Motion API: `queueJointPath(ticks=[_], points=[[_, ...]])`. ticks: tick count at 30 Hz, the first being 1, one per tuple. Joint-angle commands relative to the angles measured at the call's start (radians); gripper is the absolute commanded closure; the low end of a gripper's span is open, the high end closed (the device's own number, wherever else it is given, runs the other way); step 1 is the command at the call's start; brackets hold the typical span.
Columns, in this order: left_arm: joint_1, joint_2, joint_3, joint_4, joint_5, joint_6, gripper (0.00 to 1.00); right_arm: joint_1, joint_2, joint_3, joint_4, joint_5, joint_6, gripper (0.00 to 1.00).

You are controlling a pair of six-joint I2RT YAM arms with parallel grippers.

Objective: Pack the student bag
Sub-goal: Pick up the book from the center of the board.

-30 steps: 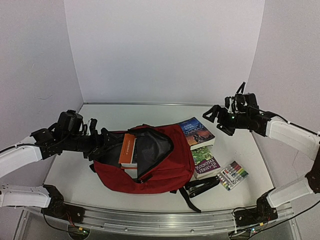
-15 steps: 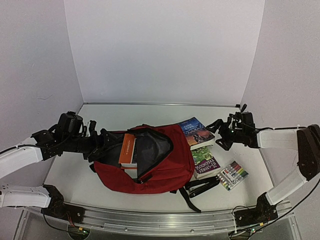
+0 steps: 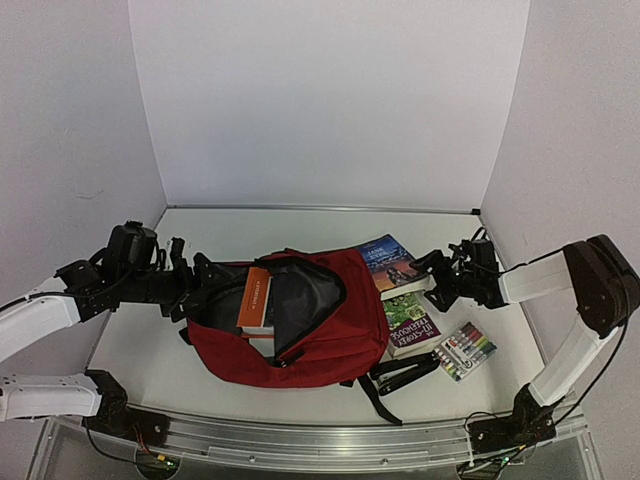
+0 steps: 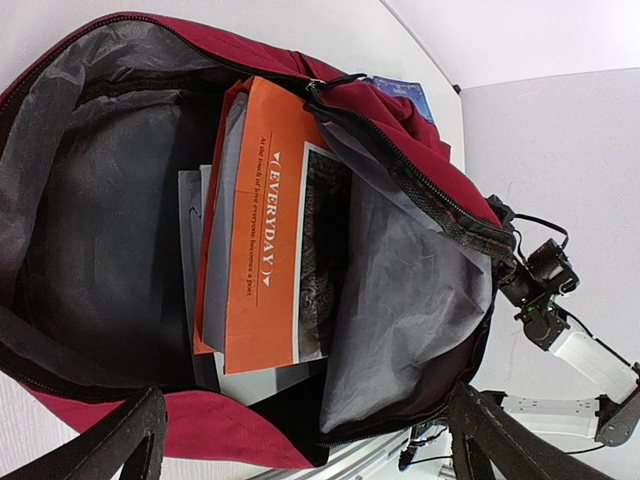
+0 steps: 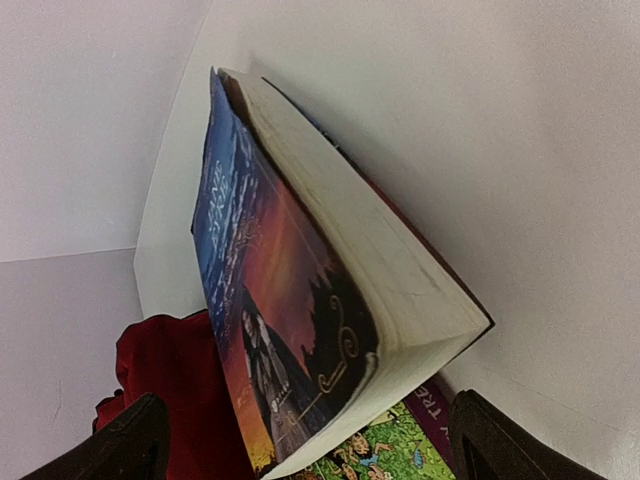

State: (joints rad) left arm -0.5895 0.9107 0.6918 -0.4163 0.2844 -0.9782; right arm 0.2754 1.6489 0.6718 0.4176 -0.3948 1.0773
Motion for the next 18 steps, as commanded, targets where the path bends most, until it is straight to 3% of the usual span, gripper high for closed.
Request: queueJointPath(ticks=[1, 4, 7, 11, 18], points=[[0.018, -0.03, 0.005, -0.016, -0.004, -0.008, 0.02, 0.009, -0.005, -0.025, 0.066, 0.054, 0.055, 0.05], [0.028, -0.028, 0.004, -0.017, 0.004, -0.008, 0.02, 0.011, 0.024, -0.026, 0.104, 0.034, 0.064, 0.05], [0.037, -0.022, 0.009, -0.016, 0.015, -0.006, 0.02, 0.014, 0.063, -0.022, 0.165, -0.007, 0.079, 0.18], [0.043, -0.015, 0.014, -0.017, 0.023, -0.004, 0.02, 0.027, 0.105, 0.006, 0.191, -0.022, 0.085, 0.26], [0.052, -0.012, 0.025, -0.028, 0.032, -0.002, 0.02, 0.029, 0.162, 0.042, 0.217, -0.005, 0.089, 0.26]])
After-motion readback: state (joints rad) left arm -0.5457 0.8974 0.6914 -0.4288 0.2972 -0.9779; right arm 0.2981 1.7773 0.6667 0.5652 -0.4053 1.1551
